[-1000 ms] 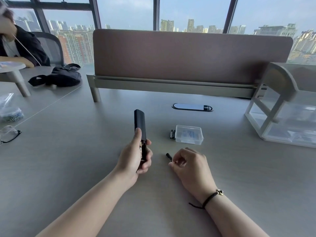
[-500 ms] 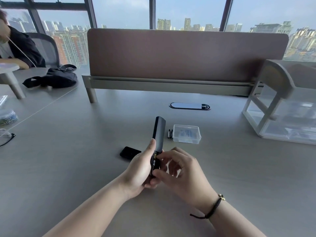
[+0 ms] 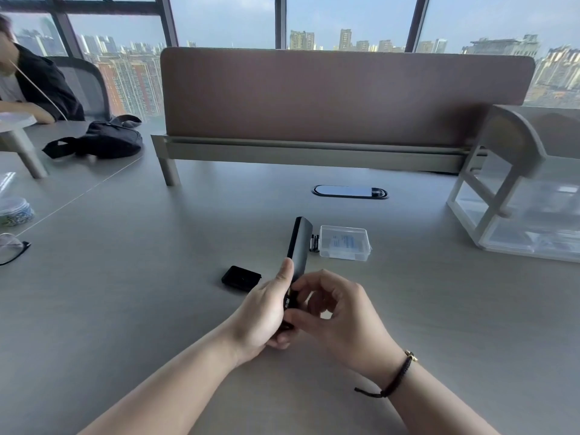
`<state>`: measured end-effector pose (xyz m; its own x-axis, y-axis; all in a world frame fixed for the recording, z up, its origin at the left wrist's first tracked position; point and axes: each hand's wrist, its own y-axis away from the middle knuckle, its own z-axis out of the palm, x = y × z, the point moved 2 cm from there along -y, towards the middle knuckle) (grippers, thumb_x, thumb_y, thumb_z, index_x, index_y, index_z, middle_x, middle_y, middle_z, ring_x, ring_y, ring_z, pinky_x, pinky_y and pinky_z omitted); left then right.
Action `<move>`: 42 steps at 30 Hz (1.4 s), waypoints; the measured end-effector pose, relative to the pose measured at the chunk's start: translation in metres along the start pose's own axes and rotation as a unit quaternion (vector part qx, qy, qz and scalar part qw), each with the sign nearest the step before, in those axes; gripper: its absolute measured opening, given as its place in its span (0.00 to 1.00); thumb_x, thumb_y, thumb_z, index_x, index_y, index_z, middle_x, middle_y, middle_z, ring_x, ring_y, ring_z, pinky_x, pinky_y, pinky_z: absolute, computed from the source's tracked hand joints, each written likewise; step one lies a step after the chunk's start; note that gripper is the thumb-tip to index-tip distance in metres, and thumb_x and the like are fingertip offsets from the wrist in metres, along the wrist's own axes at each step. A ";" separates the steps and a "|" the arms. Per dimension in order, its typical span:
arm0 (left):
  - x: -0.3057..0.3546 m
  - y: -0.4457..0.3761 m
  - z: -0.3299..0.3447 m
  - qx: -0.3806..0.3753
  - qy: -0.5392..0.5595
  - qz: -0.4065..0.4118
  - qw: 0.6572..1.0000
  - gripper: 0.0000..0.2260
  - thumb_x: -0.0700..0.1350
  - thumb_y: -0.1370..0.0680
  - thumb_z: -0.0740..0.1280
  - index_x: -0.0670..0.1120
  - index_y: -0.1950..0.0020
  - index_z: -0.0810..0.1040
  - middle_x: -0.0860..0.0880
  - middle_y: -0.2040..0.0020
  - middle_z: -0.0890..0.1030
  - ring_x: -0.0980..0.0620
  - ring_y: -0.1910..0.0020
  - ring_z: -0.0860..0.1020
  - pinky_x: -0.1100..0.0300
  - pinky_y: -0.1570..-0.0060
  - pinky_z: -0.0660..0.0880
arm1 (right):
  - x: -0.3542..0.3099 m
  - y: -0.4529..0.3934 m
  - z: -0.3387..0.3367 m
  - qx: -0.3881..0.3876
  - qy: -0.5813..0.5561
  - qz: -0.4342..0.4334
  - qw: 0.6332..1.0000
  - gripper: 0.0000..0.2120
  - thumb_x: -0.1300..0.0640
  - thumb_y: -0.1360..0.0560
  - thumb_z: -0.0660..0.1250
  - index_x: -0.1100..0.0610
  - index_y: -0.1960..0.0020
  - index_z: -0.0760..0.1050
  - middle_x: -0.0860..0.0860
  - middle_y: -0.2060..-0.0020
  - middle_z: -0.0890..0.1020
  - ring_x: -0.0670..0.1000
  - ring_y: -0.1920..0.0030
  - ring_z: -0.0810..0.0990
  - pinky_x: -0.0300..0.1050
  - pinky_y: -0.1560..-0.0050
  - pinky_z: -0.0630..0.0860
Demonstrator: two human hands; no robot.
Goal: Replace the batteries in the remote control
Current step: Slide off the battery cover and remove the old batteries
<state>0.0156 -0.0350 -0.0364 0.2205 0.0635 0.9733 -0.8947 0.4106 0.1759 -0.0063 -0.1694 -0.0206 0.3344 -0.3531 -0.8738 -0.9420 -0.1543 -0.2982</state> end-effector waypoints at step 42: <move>0.011 -0.009 -0.022 0.230 0.074 0.083 0.967 0.22 0.64 0.20 0.53 0.44 0.52 0.68 0.48 0.75 0.66 0.54 0.83 0.57 0.68 0.78 0.55 | 0.041 -0.024 -0.026 0.168 0.199 0.085 0.962 0.07 0.60 0.32 0.77 0.54 0.65 0.80 0.43 0.71 0.79 0.37 0.67 0.75 0.24 0.66 0.68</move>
<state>0.0351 -0.0179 -0.0309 0.0820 0.2373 0.9680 -0.9930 -0.0630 0.0996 0.0310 -0.2044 -0.0396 0.0963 -0.6831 -0.7240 -0.9184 0.2195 -0.3292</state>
